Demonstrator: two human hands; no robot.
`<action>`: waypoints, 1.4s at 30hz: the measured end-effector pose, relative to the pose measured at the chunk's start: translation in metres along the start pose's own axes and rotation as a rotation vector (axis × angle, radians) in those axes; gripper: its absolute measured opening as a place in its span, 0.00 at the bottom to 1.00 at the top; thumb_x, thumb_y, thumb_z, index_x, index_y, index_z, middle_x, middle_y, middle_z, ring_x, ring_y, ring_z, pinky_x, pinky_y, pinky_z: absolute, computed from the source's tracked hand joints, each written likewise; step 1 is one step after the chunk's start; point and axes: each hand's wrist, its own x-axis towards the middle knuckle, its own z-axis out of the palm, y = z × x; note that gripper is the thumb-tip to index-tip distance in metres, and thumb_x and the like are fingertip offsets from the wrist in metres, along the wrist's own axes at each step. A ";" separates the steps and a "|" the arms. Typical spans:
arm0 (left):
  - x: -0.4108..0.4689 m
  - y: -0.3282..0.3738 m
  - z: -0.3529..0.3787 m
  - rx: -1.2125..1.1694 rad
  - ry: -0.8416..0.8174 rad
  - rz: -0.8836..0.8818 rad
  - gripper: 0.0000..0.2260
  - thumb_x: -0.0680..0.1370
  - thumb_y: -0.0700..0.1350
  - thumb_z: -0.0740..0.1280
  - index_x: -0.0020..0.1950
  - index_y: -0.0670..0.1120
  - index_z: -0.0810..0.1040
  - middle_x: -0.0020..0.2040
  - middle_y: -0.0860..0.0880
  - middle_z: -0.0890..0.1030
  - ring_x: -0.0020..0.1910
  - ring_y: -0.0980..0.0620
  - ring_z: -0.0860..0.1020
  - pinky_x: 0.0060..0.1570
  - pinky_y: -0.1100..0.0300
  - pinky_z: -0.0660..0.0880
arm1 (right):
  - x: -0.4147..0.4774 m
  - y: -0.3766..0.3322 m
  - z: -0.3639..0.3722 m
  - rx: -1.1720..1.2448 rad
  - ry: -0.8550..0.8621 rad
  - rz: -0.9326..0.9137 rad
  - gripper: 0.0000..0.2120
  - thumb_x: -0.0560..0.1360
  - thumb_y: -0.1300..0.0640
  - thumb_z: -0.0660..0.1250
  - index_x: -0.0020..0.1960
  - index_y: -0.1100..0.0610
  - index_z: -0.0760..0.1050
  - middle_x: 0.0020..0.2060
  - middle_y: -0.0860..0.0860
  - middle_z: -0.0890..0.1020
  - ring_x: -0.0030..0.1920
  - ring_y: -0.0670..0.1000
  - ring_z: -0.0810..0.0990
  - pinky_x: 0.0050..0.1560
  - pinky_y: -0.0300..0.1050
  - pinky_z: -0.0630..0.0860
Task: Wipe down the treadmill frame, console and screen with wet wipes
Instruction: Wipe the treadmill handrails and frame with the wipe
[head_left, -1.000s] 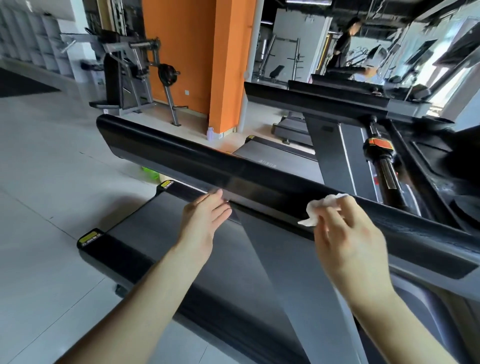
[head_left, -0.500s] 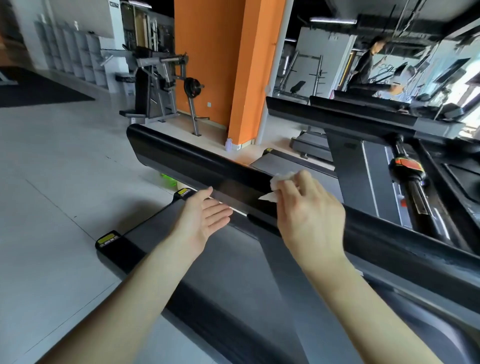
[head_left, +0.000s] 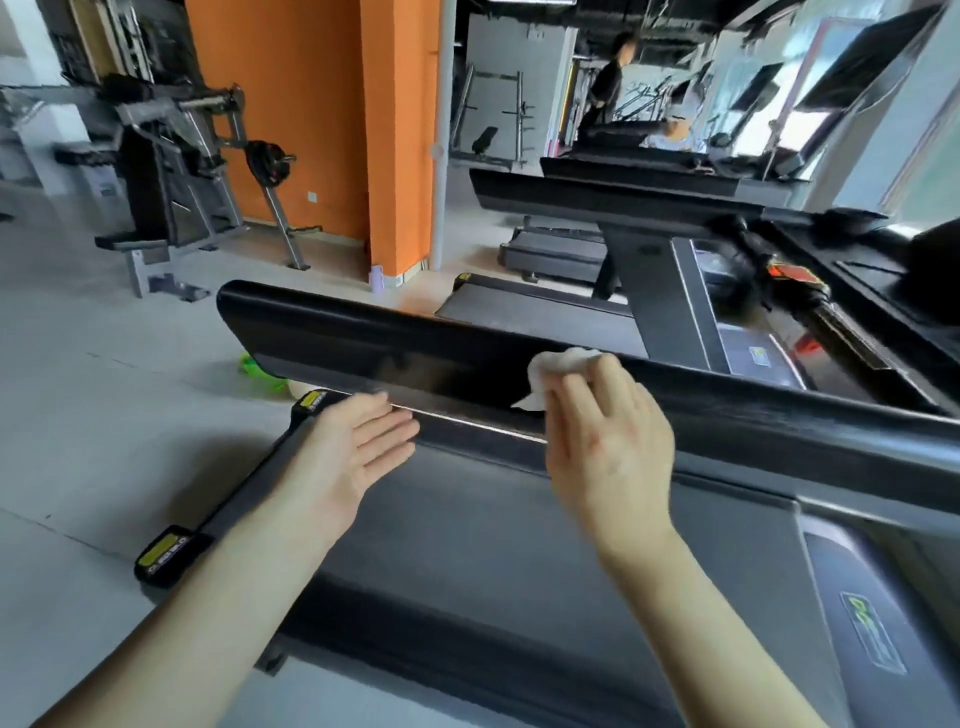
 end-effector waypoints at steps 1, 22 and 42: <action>0.006 0.006 -0.010 0.007 -0.018 -0.009 0.11 0.82 0.44 0.66 0.60 0.38 0.79 0.58 0.39 0.85 0.56 0.43 0.85 0.61 0.47 0.79 | -0.009 0.010 -0.007 -0.021 0.047 0.097 0.10 0.78 0.70 0.64 0.53 0.59 0.81 0.48 0.54 0.80 0.39 0.59 0.76 0.37 0.53 0.73; 0.074 0.078 -0.102 0.073 -0.040 0.061 0.12 0.81 0.41 0.67 0.64 0.41 0.75 0.67 0.40 0.78 0.61 0.44 0.82 0.63 0.48 0.78 | -0.010 -0.088 0.044 0.072 0.111 0.484 0.10 0.76 0.67 0.67 0.53 0.56 0.80 0.49 0.53 0.77 0.44 0.52 0.78 0.38 0.43 0.71; 0.123 0.120 -0.127 0.303 -0.319 0.006 0.23 0.84 0.63 0.54 0.58 0.49 0.82 0.54 0.43 0.86 0.56 0.40 0.84 0.62 0.42 0.77 | 0.003 -0.133 0.080 -0.024 0.285 0.720 0.03 0.78 0.64 0.68 0.48 0.58 0.77 0.44 0.50 0.76 0.41 0.44 0.75 0.42 0.41 0.74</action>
